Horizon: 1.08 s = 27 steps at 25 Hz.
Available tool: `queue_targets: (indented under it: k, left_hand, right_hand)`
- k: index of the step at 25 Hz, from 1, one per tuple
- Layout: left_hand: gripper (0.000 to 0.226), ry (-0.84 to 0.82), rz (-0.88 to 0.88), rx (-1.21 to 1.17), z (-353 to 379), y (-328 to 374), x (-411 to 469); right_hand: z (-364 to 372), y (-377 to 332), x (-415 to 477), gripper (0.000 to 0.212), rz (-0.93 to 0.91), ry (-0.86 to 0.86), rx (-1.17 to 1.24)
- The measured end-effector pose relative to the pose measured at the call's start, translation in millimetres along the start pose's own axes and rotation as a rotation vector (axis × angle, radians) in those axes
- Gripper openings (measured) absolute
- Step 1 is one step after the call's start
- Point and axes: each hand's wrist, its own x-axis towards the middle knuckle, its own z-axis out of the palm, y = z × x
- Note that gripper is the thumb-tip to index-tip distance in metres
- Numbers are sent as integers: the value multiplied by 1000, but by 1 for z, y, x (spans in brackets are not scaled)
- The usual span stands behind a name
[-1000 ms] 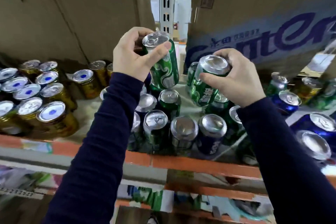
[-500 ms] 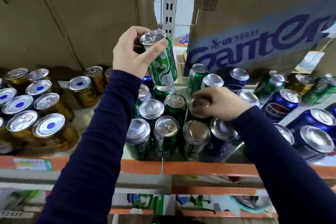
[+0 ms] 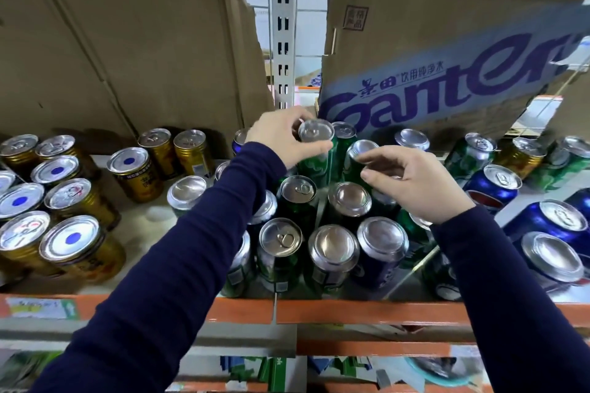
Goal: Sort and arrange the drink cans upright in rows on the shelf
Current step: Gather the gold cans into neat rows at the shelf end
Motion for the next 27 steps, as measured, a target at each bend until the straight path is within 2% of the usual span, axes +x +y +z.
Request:
queue_targets:
  k: [5,7,10,14,20,23,25,27]
  left_hand:
    - [49,-328,-5,314,6,2,0]
    - [50,-433,-7,261,6,1,-1]
    - [54,-503,24,248,3,-1,-4]
    - [49,-474,54,234,-6,-6,-13]
    - [38,-198,1,135,-42,-30,-19]
    - [42,-100,-96,200,-51,-50,-12]
    - [48,-148,-224,257,-50,-62,-2]
    - [46,-238,-331,260,-43,-72,6]
  right_hand:
    - [0,1,2,20,-11,30,14]
    - [0,0,3,18,-14,38,22]
    - [2,-1,6,17,-20,36,5]
    - [12,-5,15,18,-67,-11,-61]
    - [18,-9,31,15,-97,0,-97]
    - [13,-8,40,16,-37,94,-120]
    - [7,-3,48,25,44,151,-204]
    - [3,3,54,46,128,87,-334]
